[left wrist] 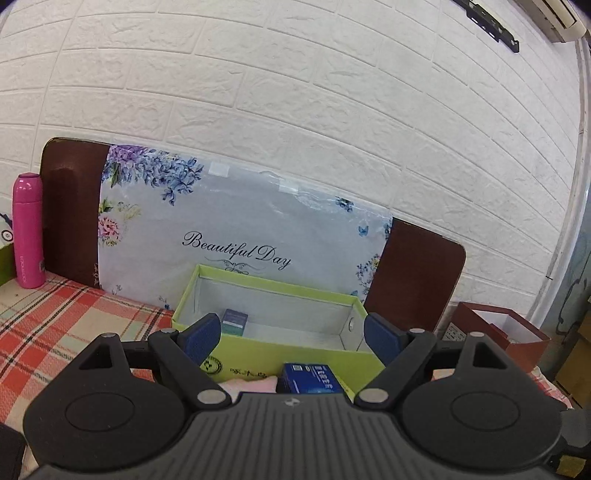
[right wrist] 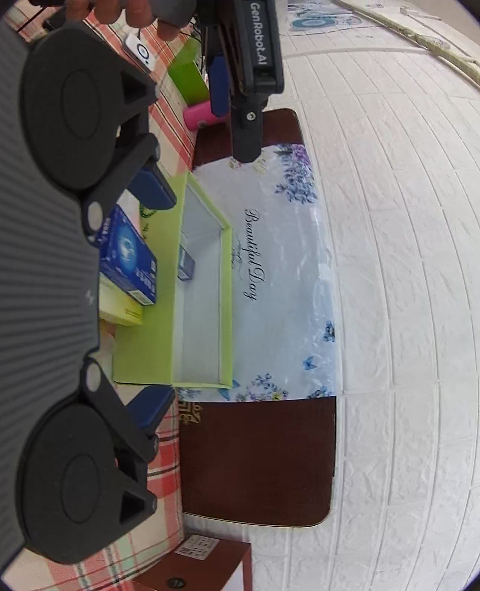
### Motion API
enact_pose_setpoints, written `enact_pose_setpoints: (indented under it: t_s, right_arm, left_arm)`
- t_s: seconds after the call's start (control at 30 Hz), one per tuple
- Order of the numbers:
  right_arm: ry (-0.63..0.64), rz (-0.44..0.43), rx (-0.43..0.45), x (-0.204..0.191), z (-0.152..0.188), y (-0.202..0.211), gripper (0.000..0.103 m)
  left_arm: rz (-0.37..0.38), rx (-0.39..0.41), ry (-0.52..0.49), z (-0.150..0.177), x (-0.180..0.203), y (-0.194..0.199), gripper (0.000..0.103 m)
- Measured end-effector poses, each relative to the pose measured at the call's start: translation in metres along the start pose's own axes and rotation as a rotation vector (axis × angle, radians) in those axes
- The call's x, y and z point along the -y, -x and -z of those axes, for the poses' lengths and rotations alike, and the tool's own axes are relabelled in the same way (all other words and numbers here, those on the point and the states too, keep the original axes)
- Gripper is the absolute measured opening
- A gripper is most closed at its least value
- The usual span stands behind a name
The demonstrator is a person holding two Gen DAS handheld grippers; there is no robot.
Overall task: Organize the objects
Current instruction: 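Withdraw both grippers from the storage box back toward the pile, then grasp the clear plastic cup with the left gripper while the right grasps the orange medicine box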
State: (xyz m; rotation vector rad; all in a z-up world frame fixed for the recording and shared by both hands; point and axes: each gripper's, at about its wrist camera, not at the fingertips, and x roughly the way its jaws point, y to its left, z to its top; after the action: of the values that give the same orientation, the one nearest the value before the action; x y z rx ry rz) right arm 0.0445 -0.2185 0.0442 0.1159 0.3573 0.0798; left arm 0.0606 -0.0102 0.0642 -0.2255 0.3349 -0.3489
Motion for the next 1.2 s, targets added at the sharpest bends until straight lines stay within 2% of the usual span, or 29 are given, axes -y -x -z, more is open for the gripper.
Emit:
enact_pose_setpoints:
  t_s: [0.17, 0.27, 0.43, 0.63, 0.77, 0.87, 0.93, 1.03, 1.2]
  right_arm:
    - [-0.048, -0.049, -0.070, -0.006, 0.029, 0.013, 0.103]
    - [-0.045, -0.065, -0.111, -0.011, 0.044, 0.018, 0.103]
    - [0.011, -0.024, -0.165, -0.027, 0.063, 0.026, 0.103]
    - [0.052, -0.017, -0.167, -0.048, 0.084, 0.040, 0.103]
    - [0.095, -0.119, -0.224, -0.060, 0.098, 0.038, 0.103]
    - [0.136, -0.100, -0.235, -0.068, 0.100, 0.034, 0.103]
    - [0.138, -0.097, -0.228, -0.071, 0.099, 0.032, 0.103]
    - [0.129, -0.134, -0.256, -0.079, 0.098, 0.026, 0.103]
    - [0.206, -0.196, -0.300, -0.119, 0.107, 0.000, 0.103]
  left_arm:
    - [0.033, -0.060, 0.033, 0.031, -0.003, 0.024, 0.088]
    - [0.003, -0.079, 0.037, 0.047, -0.009, 0.039, 0.088]
    - [-0.054, -0.125, 0.049, 0.073, -0.032, 0.064, 0.088]
    - [-0.129, -0.207, 0.015, 0.100, -0.057, 0.082, 0.088]
    - [-0.137, -0.233, 0.040, 0.104, -0.065, 0.082, 0.088]
    - [-0.125, -0.227, 0.003, 0.103, -0.061, 0.079, 0.088]
    - [-0.158, -0.230, -0.007, 0.102, -0.061, 0.076, 0.088]
    - [-0.193, -0.233, 0.043, 0.098, -0.074, 0.072, 0.088]
    - [-0.234, -0.223, 0.112, 0.090, -0.097, 0.076, 0.087]
